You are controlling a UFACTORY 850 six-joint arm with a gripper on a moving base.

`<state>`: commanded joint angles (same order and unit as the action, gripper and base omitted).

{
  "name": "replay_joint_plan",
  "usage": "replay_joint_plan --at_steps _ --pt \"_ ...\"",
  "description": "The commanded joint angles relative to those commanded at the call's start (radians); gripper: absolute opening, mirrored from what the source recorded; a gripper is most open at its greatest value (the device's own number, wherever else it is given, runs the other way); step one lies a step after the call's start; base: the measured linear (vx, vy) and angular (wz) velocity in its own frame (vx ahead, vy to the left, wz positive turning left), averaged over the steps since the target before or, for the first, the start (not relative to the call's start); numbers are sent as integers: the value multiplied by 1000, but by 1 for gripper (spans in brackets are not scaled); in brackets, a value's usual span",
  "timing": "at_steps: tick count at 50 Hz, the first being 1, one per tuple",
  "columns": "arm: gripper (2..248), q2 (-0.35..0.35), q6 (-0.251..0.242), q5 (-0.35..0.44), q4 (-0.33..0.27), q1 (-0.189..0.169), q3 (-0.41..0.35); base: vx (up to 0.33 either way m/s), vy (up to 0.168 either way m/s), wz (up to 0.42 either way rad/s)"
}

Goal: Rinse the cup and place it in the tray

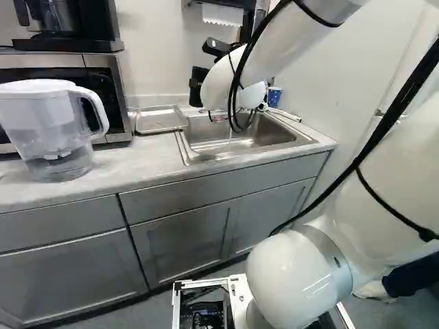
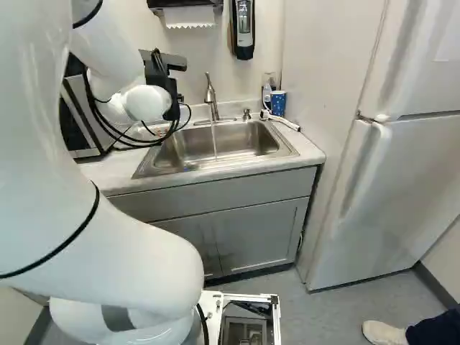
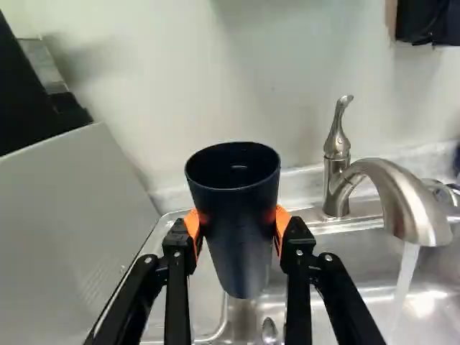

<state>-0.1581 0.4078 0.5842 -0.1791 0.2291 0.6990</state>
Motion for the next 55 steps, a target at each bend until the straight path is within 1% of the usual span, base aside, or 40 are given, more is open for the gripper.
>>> replay_joint_plan --at_steps 55 --pt "119 0 578 0 0 0 0 0 0 0"
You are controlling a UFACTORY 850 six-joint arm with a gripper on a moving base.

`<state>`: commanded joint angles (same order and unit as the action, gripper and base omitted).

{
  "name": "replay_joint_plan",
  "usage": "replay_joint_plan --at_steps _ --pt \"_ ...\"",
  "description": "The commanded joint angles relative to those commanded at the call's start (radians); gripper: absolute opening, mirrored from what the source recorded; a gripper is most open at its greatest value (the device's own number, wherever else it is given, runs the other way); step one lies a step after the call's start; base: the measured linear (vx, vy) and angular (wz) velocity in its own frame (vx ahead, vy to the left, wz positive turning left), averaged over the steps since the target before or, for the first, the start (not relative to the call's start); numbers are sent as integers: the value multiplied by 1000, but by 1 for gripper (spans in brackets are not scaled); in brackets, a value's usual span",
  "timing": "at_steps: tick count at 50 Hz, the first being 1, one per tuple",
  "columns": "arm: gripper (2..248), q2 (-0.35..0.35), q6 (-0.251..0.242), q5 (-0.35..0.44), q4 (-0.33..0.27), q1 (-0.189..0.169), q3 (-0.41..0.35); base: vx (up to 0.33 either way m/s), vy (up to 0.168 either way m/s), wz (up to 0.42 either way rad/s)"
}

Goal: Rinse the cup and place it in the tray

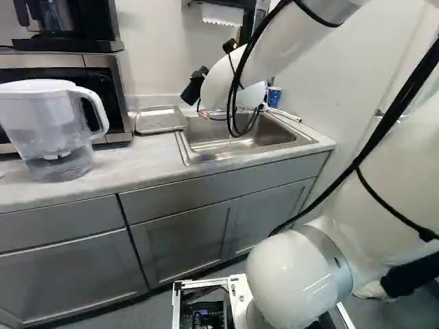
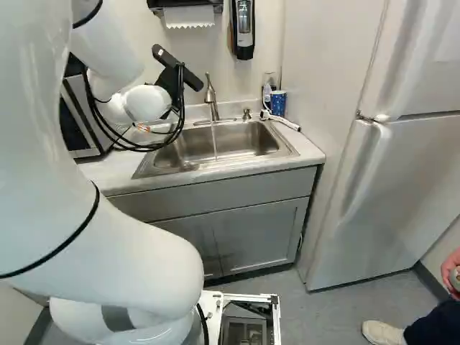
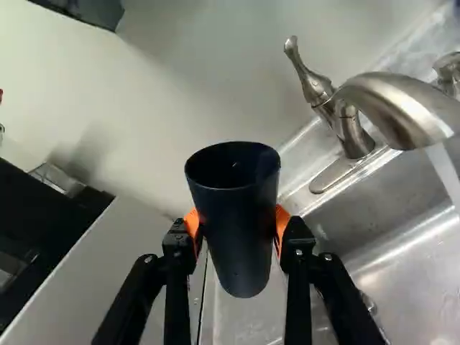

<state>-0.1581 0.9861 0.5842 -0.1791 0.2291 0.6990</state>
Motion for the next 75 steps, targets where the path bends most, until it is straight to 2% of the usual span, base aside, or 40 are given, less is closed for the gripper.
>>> replay_joint_plan --at_steps 75 --pt "119 0 792 0 0 0 0 0 0 0"
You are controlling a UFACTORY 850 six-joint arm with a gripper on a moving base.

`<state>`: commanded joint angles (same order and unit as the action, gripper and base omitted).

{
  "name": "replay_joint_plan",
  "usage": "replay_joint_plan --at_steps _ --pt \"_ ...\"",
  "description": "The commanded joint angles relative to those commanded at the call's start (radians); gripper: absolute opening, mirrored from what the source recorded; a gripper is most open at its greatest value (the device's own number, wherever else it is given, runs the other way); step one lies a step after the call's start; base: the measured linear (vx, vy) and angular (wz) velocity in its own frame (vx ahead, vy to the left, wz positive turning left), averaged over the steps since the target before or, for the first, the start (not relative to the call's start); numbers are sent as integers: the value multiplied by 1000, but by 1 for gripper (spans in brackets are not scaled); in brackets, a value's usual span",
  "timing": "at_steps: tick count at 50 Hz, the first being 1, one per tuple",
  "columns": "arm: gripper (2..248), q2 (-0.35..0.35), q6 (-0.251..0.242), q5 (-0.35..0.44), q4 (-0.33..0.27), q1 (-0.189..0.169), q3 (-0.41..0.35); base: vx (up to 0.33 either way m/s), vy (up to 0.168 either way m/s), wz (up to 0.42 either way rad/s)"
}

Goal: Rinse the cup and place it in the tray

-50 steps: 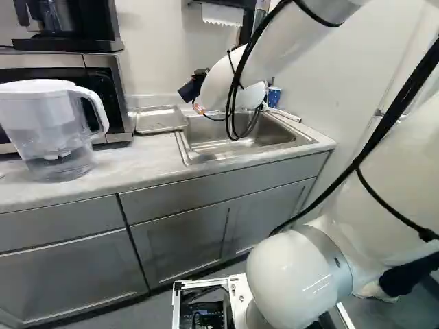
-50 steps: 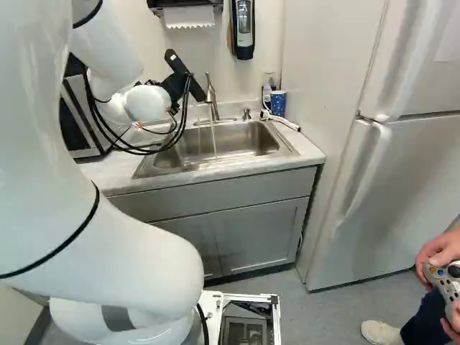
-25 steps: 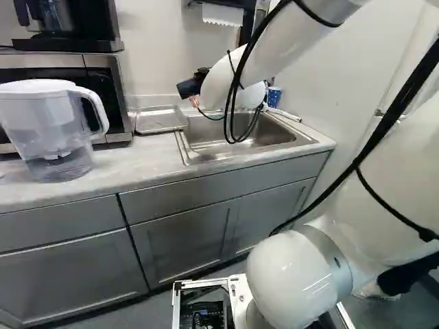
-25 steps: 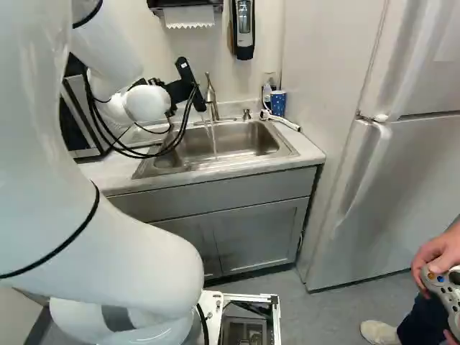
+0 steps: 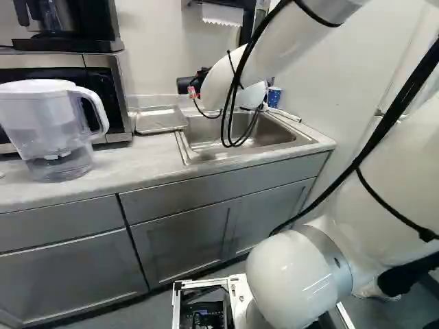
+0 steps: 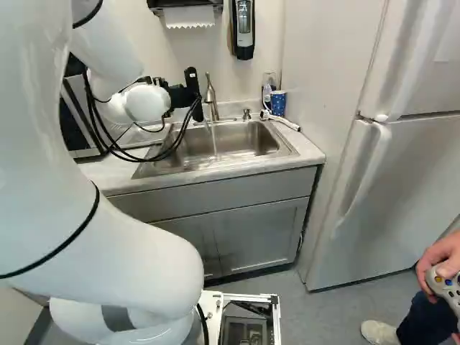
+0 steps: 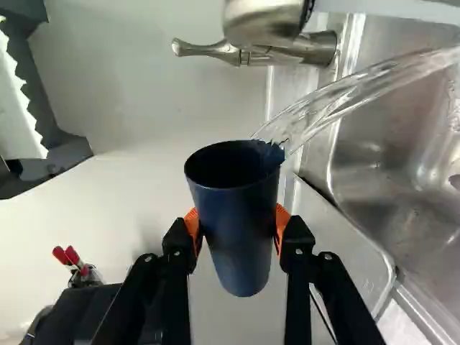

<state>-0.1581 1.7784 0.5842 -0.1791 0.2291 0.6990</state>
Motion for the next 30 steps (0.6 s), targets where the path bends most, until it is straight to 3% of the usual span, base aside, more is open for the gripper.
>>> replay_joint_plan --at_steps 30 --pt "119 0 312 0 0 0 0 0 0 0"
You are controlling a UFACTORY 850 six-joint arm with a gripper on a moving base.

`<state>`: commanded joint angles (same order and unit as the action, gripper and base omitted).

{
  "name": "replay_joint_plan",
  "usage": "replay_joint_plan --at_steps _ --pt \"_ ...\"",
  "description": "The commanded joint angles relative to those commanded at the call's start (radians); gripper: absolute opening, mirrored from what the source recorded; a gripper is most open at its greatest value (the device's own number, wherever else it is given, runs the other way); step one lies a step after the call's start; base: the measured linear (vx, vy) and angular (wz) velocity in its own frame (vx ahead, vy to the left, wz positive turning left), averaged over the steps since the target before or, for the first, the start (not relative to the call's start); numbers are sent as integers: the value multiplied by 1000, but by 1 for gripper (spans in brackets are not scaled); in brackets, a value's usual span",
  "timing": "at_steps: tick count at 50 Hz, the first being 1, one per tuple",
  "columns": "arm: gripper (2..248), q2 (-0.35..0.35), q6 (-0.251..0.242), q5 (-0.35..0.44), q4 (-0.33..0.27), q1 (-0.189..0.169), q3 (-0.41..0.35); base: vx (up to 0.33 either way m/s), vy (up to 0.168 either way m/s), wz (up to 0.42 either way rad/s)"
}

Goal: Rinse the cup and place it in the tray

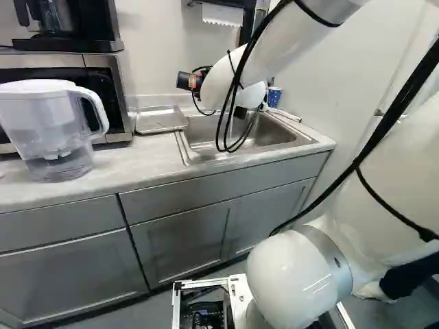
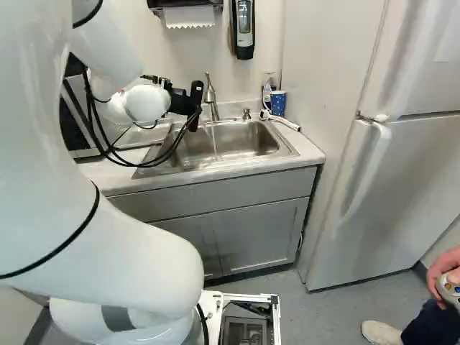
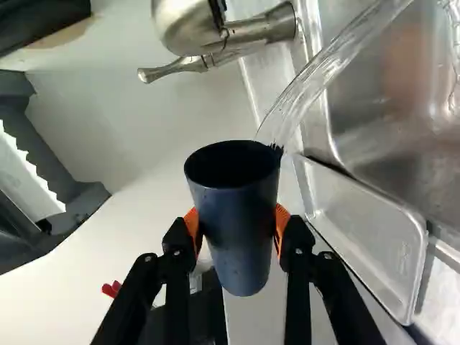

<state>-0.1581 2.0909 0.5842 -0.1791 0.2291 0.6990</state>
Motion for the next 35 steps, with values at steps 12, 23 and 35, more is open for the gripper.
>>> replay_joint_plan --at_steps 12,23,35 --pt "119 0 126 0 0 0 0 0 0 0" --pt "119 0 210 0 0 0 0 0 0 0" --pt "119 0 210 0 0 0 0 0 0 0"
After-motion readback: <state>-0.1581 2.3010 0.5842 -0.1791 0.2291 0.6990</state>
